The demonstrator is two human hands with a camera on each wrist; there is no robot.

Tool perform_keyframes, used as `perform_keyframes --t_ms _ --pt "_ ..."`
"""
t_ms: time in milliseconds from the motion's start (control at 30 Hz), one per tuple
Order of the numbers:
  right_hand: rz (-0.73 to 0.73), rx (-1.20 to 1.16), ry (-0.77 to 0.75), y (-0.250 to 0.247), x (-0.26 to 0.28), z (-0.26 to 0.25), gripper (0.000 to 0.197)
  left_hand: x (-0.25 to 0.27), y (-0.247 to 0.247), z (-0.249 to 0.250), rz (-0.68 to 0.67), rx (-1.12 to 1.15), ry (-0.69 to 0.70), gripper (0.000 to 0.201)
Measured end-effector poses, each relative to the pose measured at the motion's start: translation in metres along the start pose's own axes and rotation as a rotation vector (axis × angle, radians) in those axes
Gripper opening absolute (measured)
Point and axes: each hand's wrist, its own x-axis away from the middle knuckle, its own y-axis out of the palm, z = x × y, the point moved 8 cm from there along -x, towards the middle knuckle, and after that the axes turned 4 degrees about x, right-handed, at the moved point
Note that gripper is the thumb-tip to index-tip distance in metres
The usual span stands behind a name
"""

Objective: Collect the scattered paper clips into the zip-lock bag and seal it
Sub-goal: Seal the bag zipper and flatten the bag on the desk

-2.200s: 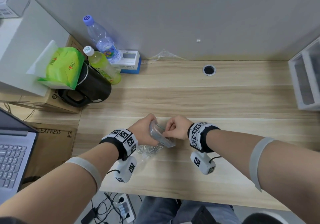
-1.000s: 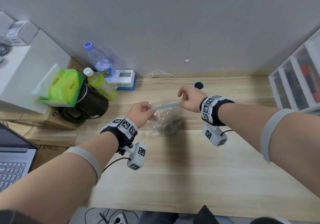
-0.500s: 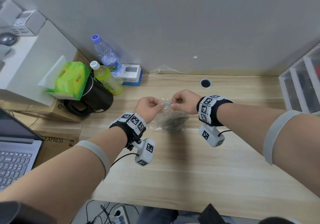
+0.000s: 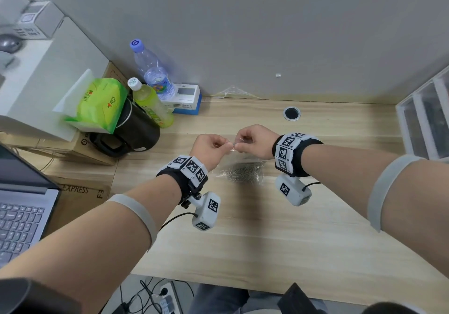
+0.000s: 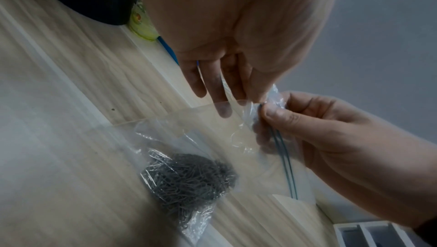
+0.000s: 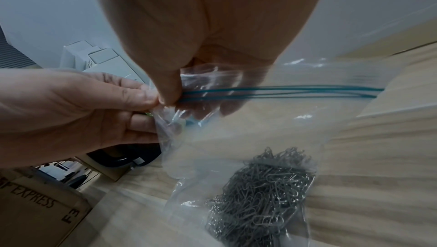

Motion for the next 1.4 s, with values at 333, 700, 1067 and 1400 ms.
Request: perform_keyframes --t_ms 333,700,1067,1400 --pt "-0.036 -0.032 0.023 0.002 0.0 0.0 0.013 0.004 -0.005 -0.008 -0.042 0.089 -0.043 0.013" --pt "-0.025 -0.047 0.03 0.01 -0.006 0.002 0.015 0.002 -0.003 -0.014 -0.012 0.045 -0.117 0.025" --pt "0.016 -0.097 0.026 0.014 -0.01 -0.004 0.015 0.006 -0.002 -0.011 -0.001 0.106 -0.101 0.021" --pt "-0.035 -0.032 0.025 0.02 -0.014 -0.005 0.021 0.008 -0.002 -0.008 -0.043 0.072 -0.058 0.014"
